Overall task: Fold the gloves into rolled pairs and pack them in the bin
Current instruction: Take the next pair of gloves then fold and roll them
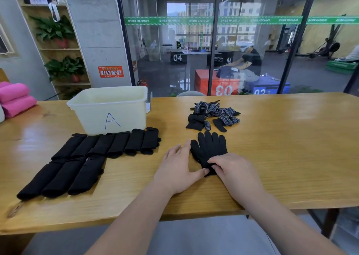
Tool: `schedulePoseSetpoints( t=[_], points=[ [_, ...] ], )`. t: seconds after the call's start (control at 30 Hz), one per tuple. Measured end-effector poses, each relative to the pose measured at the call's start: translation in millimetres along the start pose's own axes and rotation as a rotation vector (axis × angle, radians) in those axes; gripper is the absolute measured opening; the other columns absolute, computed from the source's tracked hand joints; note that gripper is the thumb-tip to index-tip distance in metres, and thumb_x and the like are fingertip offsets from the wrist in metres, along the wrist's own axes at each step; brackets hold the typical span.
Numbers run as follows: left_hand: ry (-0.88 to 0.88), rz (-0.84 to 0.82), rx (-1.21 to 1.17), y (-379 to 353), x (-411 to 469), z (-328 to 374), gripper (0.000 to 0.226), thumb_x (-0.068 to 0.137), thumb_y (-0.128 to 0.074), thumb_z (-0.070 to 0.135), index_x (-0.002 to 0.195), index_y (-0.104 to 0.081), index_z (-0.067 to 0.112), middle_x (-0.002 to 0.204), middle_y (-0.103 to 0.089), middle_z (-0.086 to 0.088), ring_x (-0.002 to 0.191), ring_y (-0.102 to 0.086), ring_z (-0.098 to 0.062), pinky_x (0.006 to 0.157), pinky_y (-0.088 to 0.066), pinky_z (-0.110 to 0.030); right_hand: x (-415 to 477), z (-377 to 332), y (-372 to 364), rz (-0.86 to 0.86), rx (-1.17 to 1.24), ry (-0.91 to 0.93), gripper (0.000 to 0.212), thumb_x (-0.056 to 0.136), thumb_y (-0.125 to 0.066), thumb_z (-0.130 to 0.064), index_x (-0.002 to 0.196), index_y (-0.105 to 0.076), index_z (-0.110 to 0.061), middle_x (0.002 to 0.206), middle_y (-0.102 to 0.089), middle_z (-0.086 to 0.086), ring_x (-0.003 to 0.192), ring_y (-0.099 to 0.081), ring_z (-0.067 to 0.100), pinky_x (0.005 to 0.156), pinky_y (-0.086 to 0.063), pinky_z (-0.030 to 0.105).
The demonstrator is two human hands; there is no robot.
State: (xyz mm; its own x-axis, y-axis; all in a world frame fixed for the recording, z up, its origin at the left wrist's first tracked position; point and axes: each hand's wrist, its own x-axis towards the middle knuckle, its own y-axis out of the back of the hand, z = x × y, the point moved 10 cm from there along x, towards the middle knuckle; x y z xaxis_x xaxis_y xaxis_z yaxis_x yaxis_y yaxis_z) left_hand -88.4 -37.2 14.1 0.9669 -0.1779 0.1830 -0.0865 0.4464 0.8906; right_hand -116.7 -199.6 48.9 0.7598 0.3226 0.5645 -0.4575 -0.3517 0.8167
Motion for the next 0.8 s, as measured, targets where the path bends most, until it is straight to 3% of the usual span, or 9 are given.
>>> schedulePoseSetpoints(
  t=[0.2,0.4,0.6,0.7,0.8],
  points=[
    [-0.001,0.008,-0.001,1,0,1,0.114,0.081,-0.052,0.089,0.167,-0.001,0.034,0.166,-0.039,0.01,0.16,-0.016,-0.016,0.131,-0.018,-0.045,-6,-5,5,0.059,-0.063,0.022,0.021,0.082,-0.086,-0.016,0.096,-0.079,-0.03,0.081,-0.074,-0.012,0.078,-0.069,0.018,0.062,-0.057,0.04],
    [-0.001,-0.003,0.034,4,-4,5,0.104,0.086,-0.052,0.084,0.168,-0.01,0.035,0.168,-0.037,0.006,0.16,-0.016,-0.017,0.131,-0.018,-0.043,-10,-10,7,0.081,-0.049,0.04,0.019,0.083,-0.083,-0.02,0.098,-0.079,-0.03,0.091,-0.074,-0.014,0.084,-0.069,0.016,0.07,-0.057,0.039],
    [-0.023,-0.014,0.104,1,-3,6,0.088,0.089,-0.044,0.086,0.163,-0.032,0.039,0.17,-0.031,0.014,0.16,-0.014,-0.017,0.131,-0.016,-0.046,-11,-10,7,0.055,-0.044,0.027,0.015,0.09,-0.071,-0.031,0.104,-0.078,-0.032,0.097,-0.071,-0.018,0.09,-0.063,0.012,0.076,-0.053,0.035],
    [-0.022,-0.051,0.114,-2,-3,5,0.09,0.086,-0.039,0.087,0.162,-0.034,0.039,0.172,-0.025,0.016,0.161,-0.011,-0.016,0.131,-0.014,-0.047,-11,-8,6,0.013,-0.035,-0.008,0.026,0.093,-0.055,-0.042,0.104,-0.077,-0.034,0.097,-0.069,-0.019,0.092,-0.059,0.01,0.079,-0.052,0.033],
    [-0.023,-0.092,0.07,-4,-3,2,0.084,0.087,-0.028,0.073,0.164,-0.032,0.039,0.173,-0.021,0.014,0.161,-0.005,-0.012,0.132,-0.011,-0.045,-10,-9,8,-0.004,0.012,-0.036,0.031,0.095,-0.047,-0.047,0.097,-0.076,-0.034,0.095,-0.066,-0.02,0.091,-0.057,0.008,0.08,-0.05,0.034]
  ],
)
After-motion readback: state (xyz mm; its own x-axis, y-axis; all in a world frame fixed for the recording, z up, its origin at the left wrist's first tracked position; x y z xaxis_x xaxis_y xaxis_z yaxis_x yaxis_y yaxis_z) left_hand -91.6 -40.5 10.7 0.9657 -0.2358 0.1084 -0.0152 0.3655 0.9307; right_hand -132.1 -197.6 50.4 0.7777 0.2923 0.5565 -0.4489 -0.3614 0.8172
